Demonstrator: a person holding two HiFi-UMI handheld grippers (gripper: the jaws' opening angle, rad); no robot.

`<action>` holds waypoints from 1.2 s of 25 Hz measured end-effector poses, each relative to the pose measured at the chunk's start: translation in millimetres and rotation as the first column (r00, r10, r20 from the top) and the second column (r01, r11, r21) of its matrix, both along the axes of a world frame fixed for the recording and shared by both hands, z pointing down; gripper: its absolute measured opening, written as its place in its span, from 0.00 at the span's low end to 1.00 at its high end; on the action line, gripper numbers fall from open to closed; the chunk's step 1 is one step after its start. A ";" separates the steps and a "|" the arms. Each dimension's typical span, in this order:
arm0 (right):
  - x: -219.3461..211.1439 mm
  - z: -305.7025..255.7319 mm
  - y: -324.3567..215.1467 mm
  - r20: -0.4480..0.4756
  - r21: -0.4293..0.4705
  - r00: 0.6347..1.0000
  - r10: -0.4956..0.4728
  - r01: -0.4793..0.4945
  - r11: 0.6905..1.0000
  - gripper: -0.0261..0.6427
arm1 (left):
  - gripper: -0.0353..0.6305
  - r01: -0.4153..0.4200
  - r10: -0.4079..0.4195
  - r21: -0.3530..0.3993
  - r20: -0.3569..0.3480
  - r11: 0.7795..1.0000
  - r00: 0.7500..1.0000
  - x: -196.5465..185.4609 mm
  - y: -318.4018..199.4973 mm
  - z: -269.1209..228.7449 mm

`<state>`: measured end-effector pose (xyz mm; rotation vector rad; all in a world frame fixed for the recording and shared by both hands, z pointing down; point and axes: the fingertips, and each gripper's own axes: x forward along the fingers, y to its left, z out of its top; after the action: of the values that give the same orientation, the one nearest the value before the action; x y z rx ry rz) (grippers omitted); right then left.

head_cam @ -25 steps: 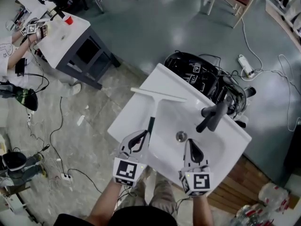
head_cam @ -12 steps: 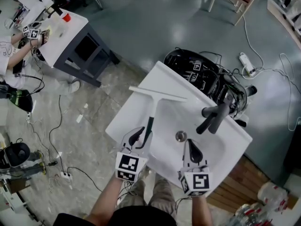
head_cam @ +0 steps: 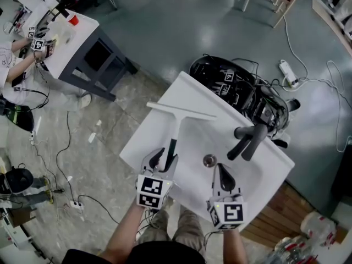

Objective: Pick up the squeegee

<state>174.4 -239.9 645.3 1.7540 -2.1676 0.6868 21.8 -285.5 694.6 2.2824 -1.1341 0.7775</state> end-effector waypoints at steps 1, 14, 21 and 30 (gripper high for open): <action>0.7 1.5 -0.2 0.000 -0.003 1.000 0.001 -0.001 1.000 0.04 | 0.30 0.000 0.000 -0.002 0.001 1.000 1.000 0.7 -0.7 1.4; 5.7 9.2 -4.3 0.011 -0.014 1.000 0.003 -0.003 1.000 0.04 | 0.28 -0.014 0.016 -0.019 0.094 1.000 0.995 6.2 -3.7 14.8; 6.8 9.1 -7.0 0.011 -0.022 1.000 0.010 -0.010 1.000 0.04 | 0.21 0.038 -0.035 -0.024 0.108 0.999 0.994 -1.8 -9.8 16.7; 2.8 9.7 -5.9 0.008 -0.020 1.000 0.007 -0.006 1.000 0.04 | 0.19 0.088 -0.085 -0.033 0.093 0.996 0.992 -9.1 -13.6 14.2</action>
<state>177.2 -245.7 655.0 1.7520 -2.1539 0.7164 12.8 -299.1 708.8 2.1711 -1.2400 0.8692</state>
